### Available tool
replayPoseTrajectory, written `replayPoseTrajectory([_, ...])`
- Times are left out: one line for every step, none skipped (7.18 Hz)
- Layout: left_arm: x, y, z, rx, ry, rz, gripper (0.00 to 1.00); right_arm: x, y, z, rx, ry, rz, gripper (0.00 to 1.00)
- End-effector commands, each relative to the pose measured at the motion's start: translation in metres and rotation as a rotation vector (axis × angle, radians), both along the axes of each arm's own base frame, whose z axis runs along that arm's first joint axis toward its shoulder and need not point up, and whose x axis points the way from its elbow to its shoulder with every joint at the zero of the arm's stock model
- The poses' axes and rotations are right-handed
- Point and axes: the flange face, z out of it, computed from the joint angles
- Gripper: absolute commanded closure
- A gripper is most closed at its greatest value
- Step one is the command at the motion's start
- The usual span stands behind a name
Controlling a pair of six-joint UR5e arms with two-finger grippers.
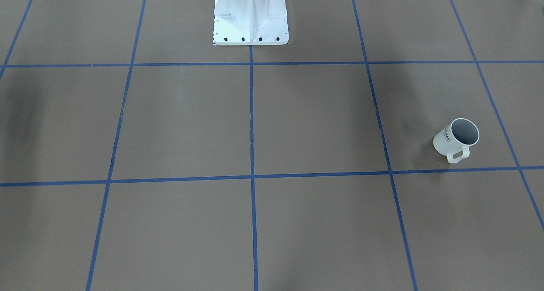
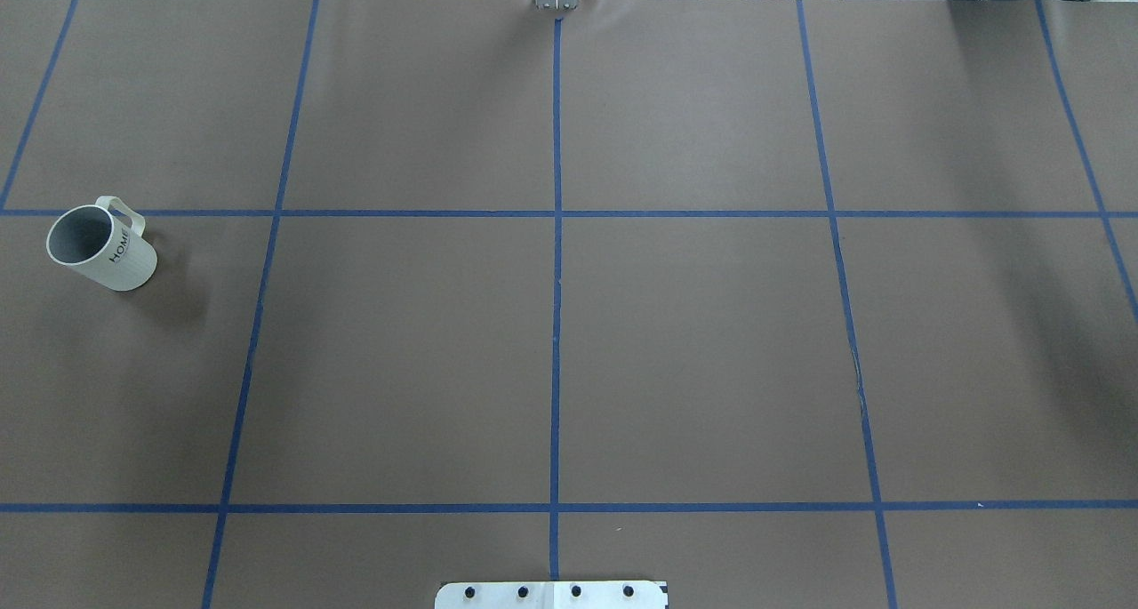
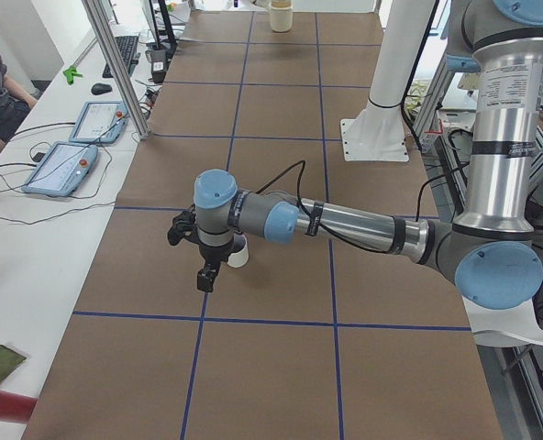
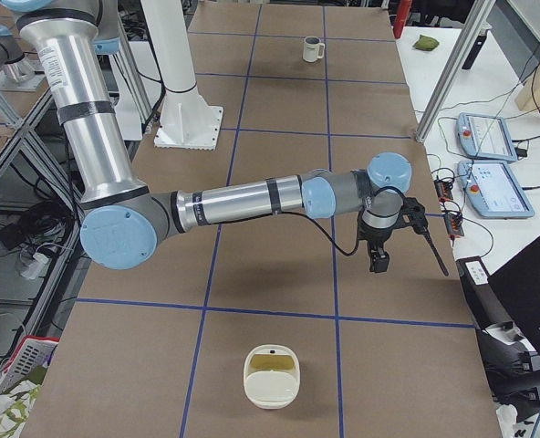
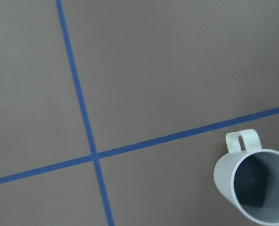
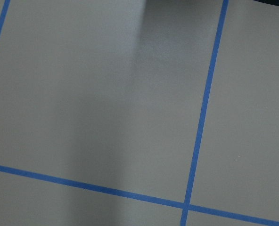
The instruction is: Left arm hands cup to right arm to dump lemon
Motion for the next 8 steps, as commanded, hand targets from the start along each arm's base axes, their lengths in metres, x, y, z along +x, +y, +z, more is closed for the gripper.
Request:
replayPoseTrajectory([-0.008, 0.011, 0.049, -0.141, 0.010, -0.003, 0.00, -0.021, -0.004, -0.005, -0.049, 0.035, -0.033, 0.00])
replayPoseTrajectory([-0.008, 0.014, 0.049, -0.144, 0.064, -0.002, 0.00, -0.034, 0.000, 0.005, -0.077, 0.054, -0.055, 0.00])
replayPoseTrajectory([-0.011, 0.020, 0.052, -0.142, 0.087, -0.005, 0.00, -0.033, 0.015, 0.031, -0.121, 0.077, -0.051, 0.00])
replayPoseTrajectory([-0.016, 0.021, 0.045, -0.117, 0.088, -0.004, 0.00, -0.031, 0.037, 0.059, -0.158, 0.077, -0.054, 0.00])
replayPoseTrajectory([-0.017, 0.017, 0.030, -0.104, 0.086, -0.015, 0.00, -0.030, 0.043, 0.070, -0.158, 0.083, -0.054, 0.00])
replayPoseTrajectory([-0.018, 0.019, 0.032, -0.103, 0.076, -0.018, 0.00, -0.028, 0.047, 0.077, -0.162, 0.081, -0.051, 0.00])
replayPoseTrajectory([-0.019, 0.022, 0.029, -0.096, 0.074, -0.018, 0.00, -0.025, 0.061, 0.088, -0.174, 0.078, -0.050, 0.00])
replayPoseTrajectory([-0.018, 0.022, 0.036, -0.104, 0.068, -0.016, 0.00, -0.024, 0.063, 0.088, -0.147, 0.077, -0.044, 0.00])
